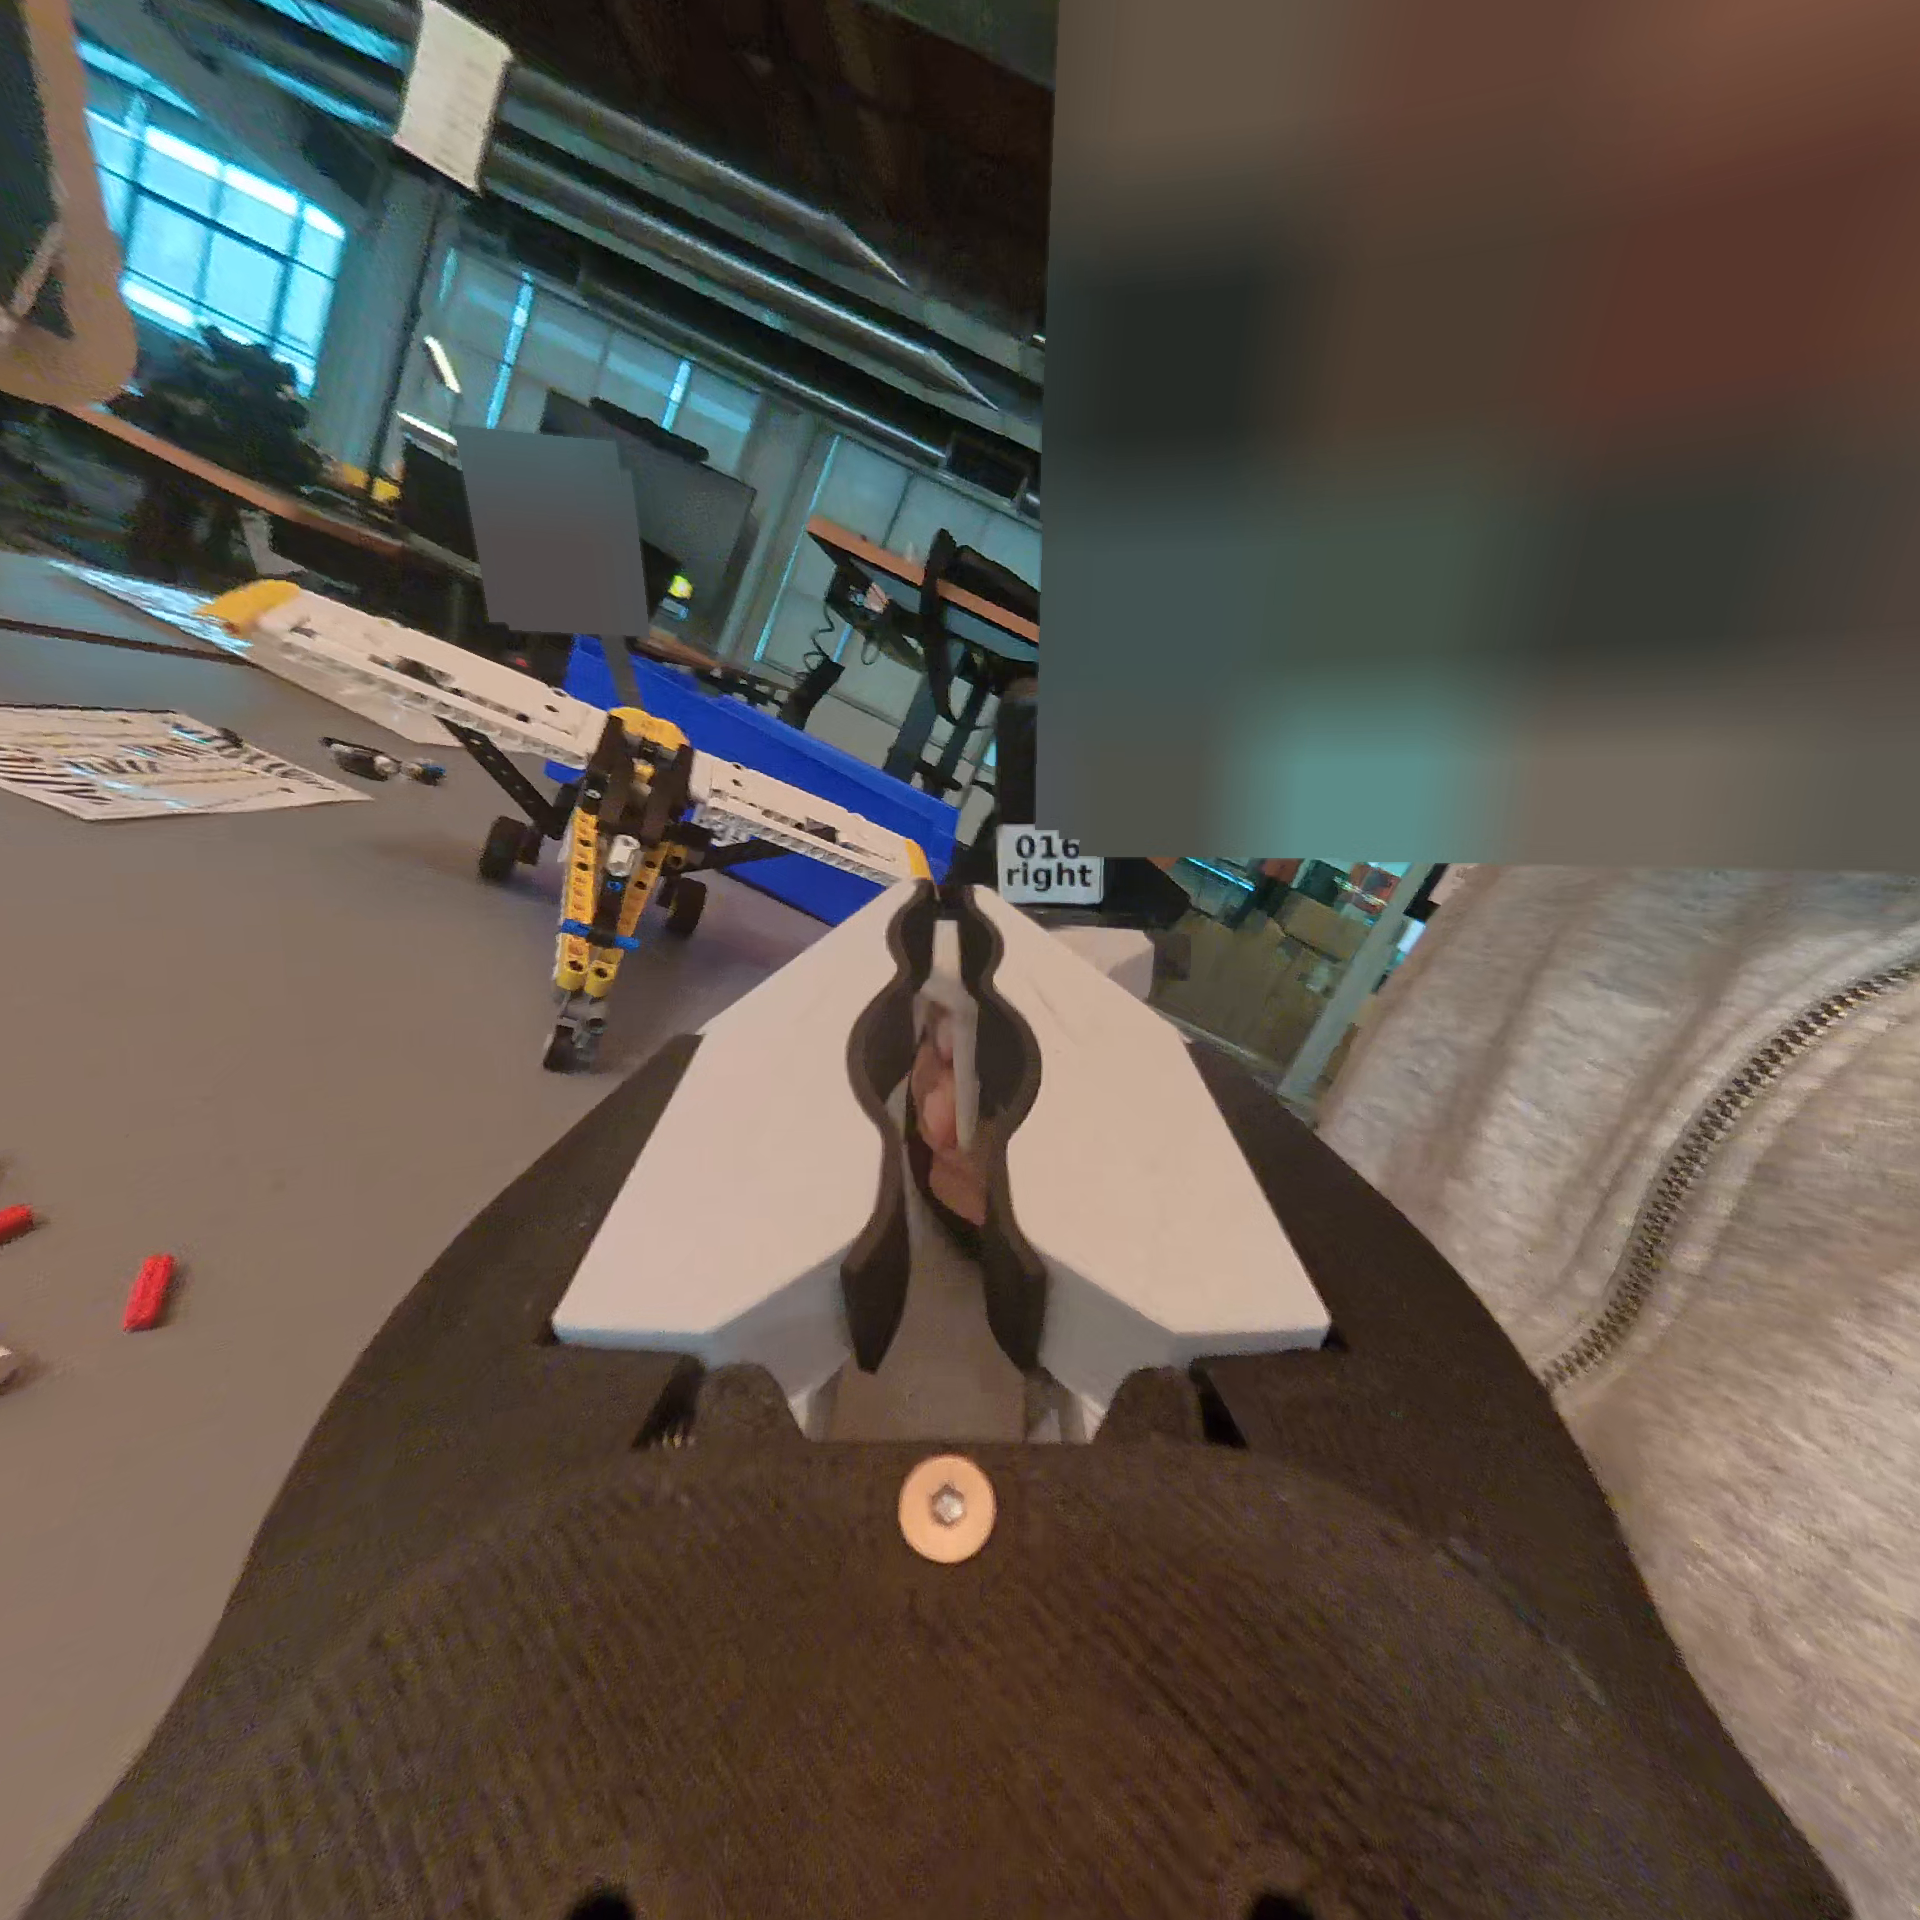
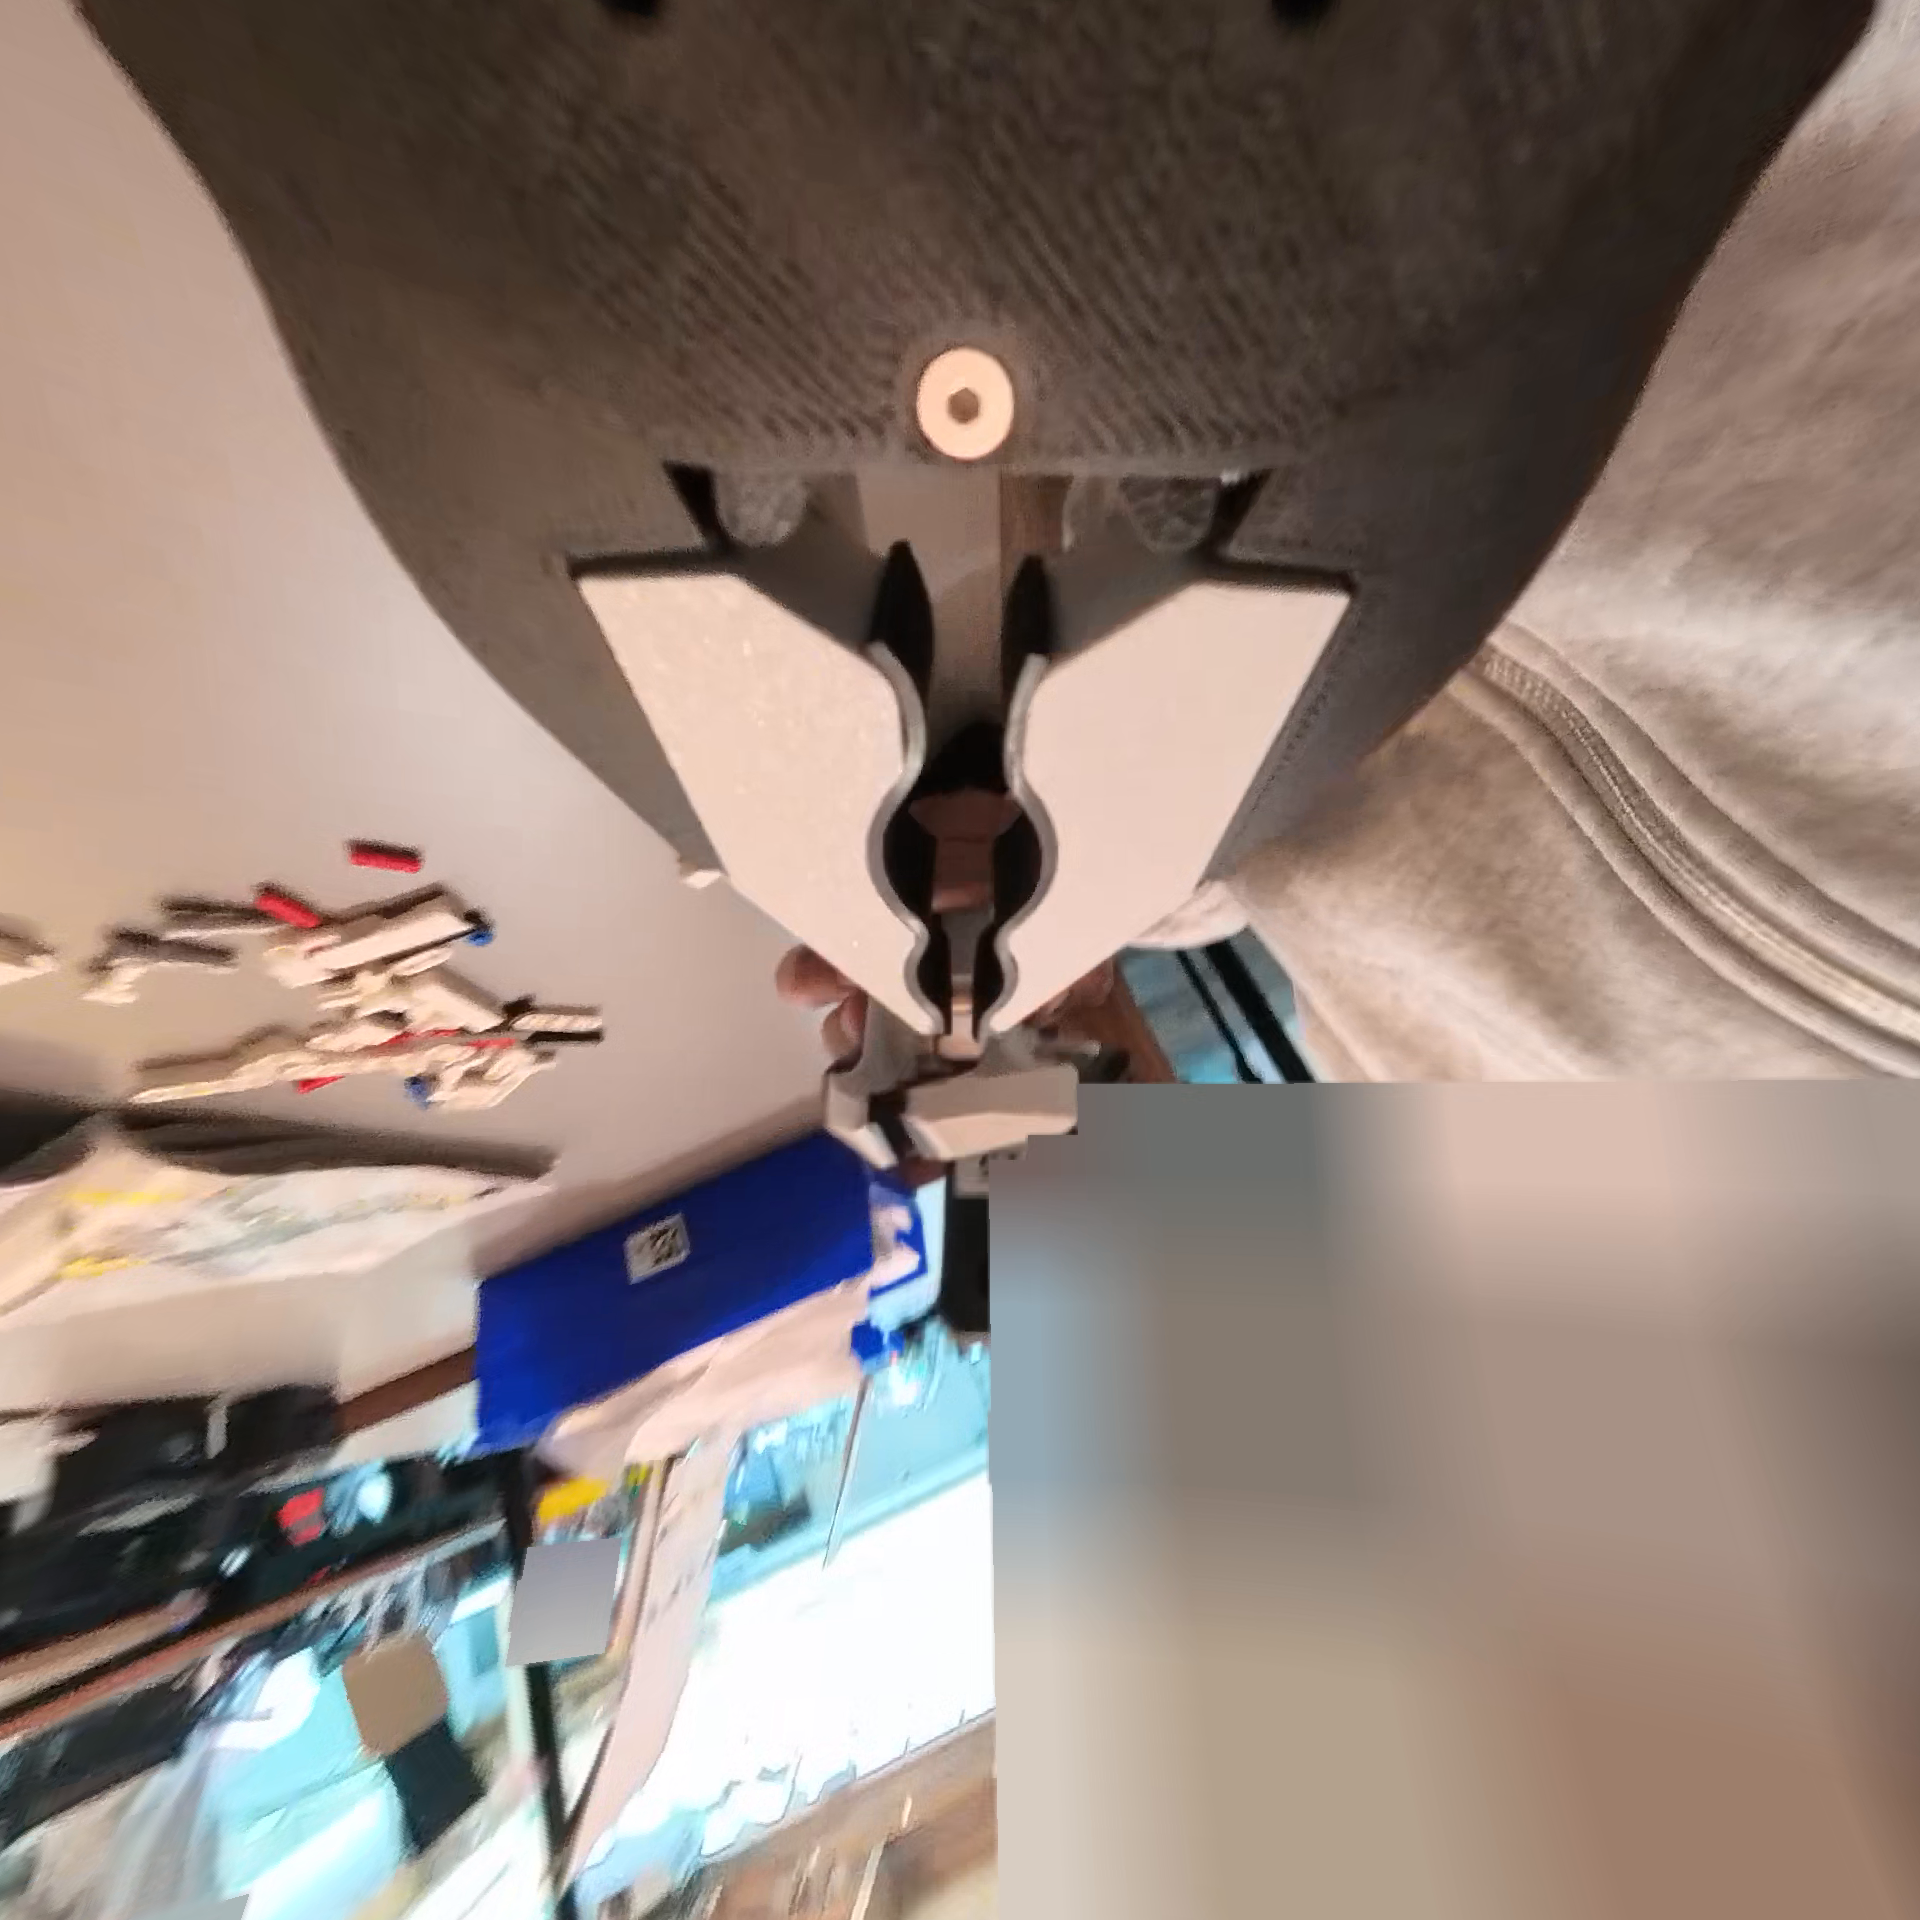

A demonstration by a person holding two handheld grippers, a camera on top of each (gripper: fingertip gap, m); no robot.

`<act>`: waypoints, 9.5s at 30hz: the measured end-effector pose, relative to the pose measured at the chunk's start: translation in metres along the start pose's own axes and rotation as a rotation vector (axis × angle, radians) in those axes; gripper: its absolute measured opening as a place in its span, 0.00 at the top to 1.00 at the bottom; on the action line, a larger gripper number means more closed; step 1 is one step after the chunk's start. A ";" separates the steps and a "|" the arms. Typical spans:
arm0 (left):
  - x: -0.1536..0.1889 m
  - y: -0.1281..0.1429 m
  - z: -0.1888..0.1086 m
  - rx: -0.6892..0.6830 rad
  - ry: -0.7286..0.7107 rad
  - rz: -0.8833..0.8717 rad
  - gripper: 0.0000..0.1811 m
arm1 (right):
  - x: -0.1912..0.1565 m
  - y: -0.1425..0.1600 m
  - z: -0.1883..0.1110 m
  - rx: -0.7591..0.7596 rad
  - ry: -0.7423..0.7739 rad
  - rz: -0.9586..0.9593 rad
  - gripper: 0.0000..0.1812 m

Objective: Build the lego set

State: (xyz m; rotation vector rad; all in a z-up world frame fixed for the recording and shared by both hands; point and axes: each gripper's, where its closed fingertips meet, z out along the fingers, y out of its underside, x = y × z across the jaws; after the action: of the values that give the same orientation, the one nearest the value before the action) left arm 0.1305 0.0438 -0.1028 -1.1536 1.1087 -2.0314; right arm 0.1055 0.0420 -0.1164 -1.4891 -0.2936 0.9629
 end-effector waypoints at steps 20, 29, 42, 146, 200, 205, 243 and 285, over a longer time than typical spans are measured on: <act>0.012 0.011 0.006 -0.062 0.080 -0.013 0.93 | 0.007 -0.024 -0.023 0.159 -0.012 -0.013 0.99; 0.013 0.012 0.007 -0.070 0.077 -0.007 0.93 | 0.008 -0.023 -0.021 0.150 -0.016 0.001 0.99; 0.011 0.013 0.007 -0.078 0.080 -0.028 0.94 | 0.010 -0.022 -0.021 0.147 0.005 0.007 0.99; -0.003 0.002 0.003 -0.013 -0.002 -0.031 0.96 | 0.023 -0.030 -0.032 0.212 0.032 0.105 0.89; 0.006 0.037 0.007 -0.331 -0.017 0.057 0.93 | 0.015 0.023 -0.017 -0.245 0.147 -0.204 0.97; 0.009 0.034 0.005 -0.313 0.017 0.027 0.97 | 0.009 0.021 -0.019 -0.228 0.129 -0.276 0.97; 0.015 0.023 0.004 -0.188 0.102 -0.074 0.96 | 0.001 -0.013 -0.025 0.049 -0.032 0.002 0.97; 0.017 0.023 0.001 -0.195 0.147 -0.126 0.99 | -0.002 -0.006 -0.026 -0.008 -0.072 0.026 0.97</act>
State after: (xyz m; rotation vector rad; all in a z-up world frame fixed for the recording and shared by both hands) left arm 0.1249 0.0186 -0.1150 -1.2107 1.3629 -2.1716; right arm 0.1244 0.0236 -0.1135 -1.4707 -0.3317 1.0389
